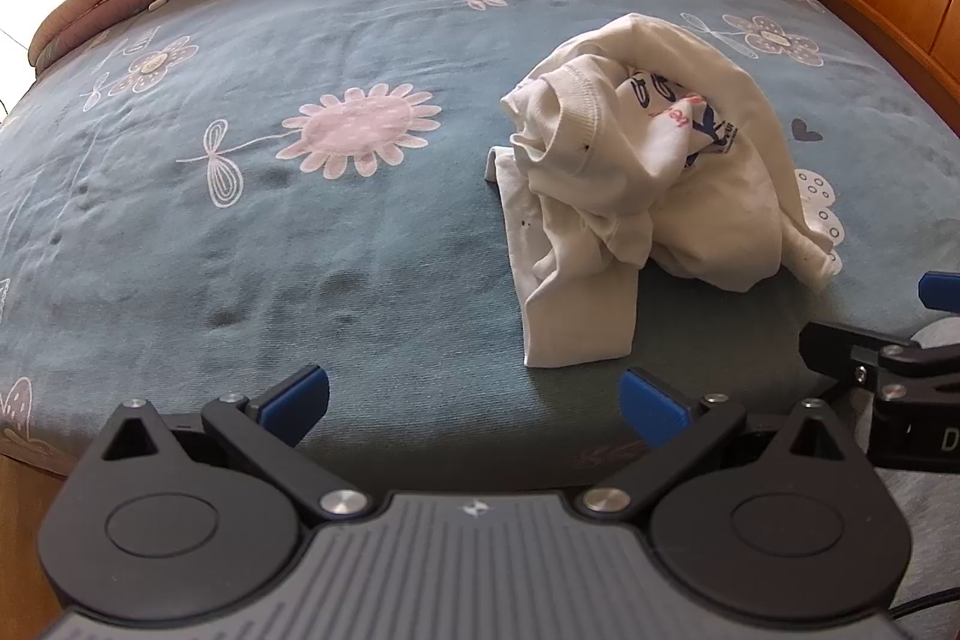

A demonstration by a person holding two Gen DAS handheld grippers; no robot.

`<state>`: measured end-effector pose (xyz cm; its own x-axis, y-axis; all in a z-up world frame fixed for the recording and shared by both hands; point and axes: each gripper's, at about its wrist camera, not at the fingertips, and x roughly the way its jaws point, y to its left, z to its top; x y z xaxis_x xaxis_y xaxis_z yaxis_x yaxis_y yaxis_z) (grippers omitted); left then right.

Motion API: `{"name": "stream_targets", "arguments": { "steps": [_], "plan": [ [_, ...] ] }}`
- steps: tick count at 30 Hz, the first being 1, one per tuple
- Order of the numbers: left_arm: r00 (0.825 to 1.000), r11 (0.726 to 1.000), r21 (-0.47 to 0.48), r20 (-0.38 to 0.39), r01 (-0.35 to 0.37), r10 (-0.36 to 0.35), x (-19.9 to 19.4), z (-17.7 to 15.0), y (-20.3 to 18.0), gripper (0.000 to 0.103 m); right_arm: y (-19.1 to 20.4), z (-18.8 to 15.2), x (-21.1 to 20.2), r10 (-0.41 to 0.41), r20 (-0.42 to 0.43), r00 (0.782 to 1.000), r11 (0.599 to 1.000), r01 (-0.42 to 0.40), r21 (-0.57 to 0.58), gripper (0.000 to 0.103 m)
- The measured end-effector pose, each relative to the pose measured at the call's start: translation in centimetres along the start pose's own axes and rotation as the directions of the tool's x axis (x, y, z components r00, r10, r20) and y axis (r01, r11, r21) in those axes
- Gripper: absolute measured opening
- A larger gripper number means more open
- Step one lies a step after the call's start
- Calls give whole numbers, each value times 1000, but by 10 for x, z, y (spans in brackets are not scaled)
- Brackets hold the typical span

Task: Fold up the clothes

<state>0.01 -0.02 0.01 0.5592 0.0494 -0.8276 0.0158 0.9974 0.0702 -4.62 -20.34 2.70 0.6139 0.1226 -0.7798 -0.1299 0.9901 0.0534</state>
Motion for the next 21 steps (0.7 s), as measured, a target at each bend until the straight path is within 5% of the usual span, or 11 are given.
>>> {"name": "stream_targets", "arguments": {
  "steps": [21],
  "plan": [
    [1000,1000,7,3,8,-8,-2,2,-3,102,1,0,-2,11,1,1000,1000,-11,-7,103]
  ]
}}
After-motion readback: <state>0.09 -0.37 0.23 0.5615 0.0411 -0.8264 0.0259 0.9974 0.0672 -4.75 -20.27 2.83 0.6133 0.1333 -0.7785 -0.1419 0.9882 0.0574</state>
